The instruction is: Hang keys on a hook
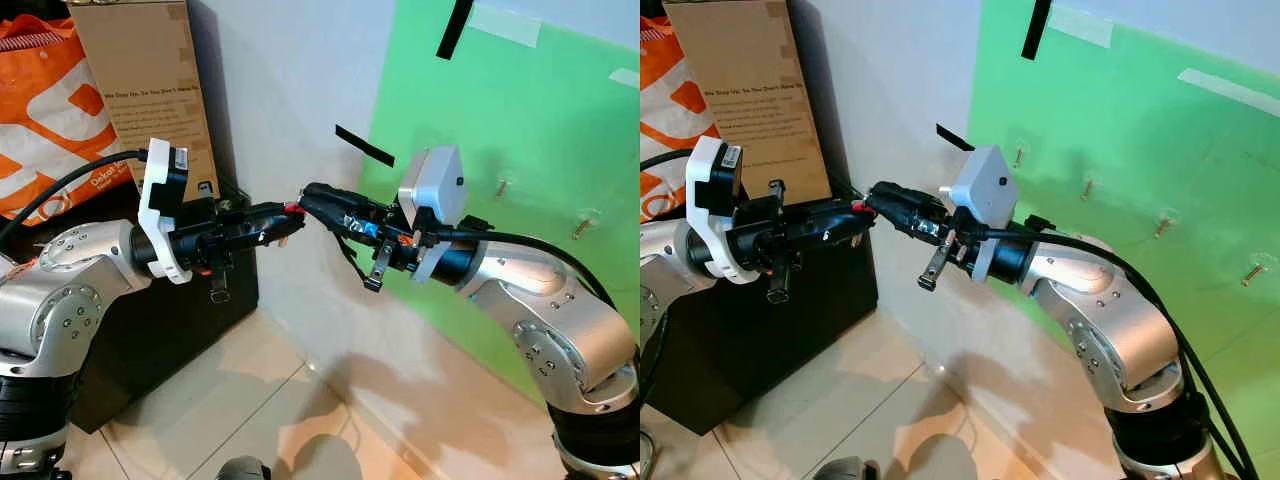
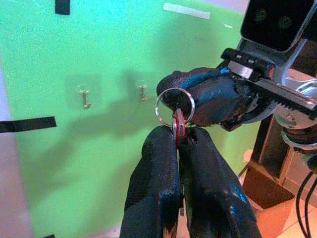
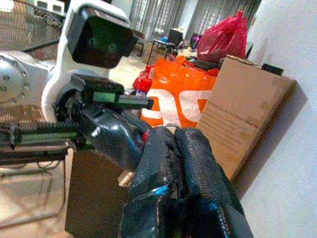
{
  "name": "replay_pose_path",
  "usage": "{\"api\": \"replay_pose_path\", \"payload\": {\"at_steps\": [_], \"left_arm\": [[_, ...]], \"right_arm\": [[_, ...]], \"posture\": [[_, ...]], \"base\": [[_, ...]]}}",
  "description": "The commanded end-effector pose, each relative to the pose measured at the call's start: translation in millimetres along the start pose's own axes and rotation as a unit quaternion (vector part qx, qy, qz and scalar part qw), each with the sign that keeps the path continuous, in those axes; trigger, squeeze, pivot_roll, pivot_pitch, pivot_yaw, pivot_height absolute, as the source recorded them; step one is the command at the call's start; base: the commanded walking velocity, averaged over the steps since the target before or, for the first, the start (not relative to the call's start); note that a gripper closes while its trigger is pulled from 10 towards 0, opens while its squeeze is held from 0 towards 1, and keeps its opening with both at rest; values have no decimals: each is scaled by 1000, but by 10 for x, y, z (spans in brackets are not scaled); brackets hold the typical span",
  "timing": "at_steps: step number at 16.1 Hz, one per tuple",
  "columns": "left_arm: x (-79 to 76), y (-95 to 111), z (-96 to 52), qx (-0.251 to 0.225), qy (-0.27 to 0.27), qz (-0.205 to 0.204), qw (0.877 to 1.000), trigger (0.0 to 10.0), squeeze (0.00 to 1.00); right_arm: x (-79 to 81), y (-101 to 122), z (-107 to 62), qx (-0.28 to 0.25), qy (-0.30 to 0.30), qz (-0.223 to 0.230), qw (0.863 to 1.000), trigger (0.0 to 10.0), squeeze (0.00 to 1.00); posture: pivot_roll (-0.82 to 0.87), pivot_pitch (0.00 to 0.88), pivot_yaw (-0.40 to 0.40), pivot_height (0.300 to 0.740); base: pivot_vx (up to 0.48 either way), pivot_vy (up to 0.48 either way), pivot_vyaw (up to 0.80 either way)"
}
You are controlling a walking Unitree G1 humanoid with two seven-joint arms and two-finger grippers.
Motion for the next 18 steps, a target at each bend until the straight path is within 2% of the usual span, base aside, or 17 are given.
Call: {"api": "replay_pose_path", "payload": {"at_steps": [1,6,12,14,16,17,18], "left_arm": [[9,32,45,3,-2,13,1000,0,0],[63,35,41,1,13,27,1000,0,0],[116,5,72,6,28,54,998,0,0],[197,-14,128,6,57,105,993,0,0],[216,-70,184,12,73,149,986,0,0],[237,-109,215,13,93,177,980,0,0],[248,-121,224,14,102,190,976,0,0]], "right_arm": [[-17,61,6,-6,-2,-5,1000,10000,0],[-12,93,2,-14,-1,-2,1000,10000,0],[74,122,-15,-23,26,-3,999,10000,0],[31,111,-15,-21,8,-4,1000,10000,0],[-111,42,-36,-3,-39,5,999,10000,0],[-291,-33,-62,12,-100,34,994,10000,624],[-374,-70,-77,19,-128,46,991,10000,624]], "posture": [[54,0,-14,740],[56,0,-13,740],[54,0,-10,740],[50,0,-8,740],[46,0,-8,740],[42,0,-8,740],[41,0,-9,740]], "base": [[0,0,0],[0,0,0],[0,0,0],[0,0,0],[0,0,0],[0,0,0],[0,0,0]]}}
Point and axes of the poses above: a point about 5 cm out from each wrist's last joint towards the gripper, its own z axis pointing out of the wrist towards the gripper, its own y axis along the axis of the wrist's last joint, x = y × z, the point moved 4 cm from there along z, pointing out of the wrist towards the gripper, and after that the axes turned 1 degree about -z, right-handed, at the moved point
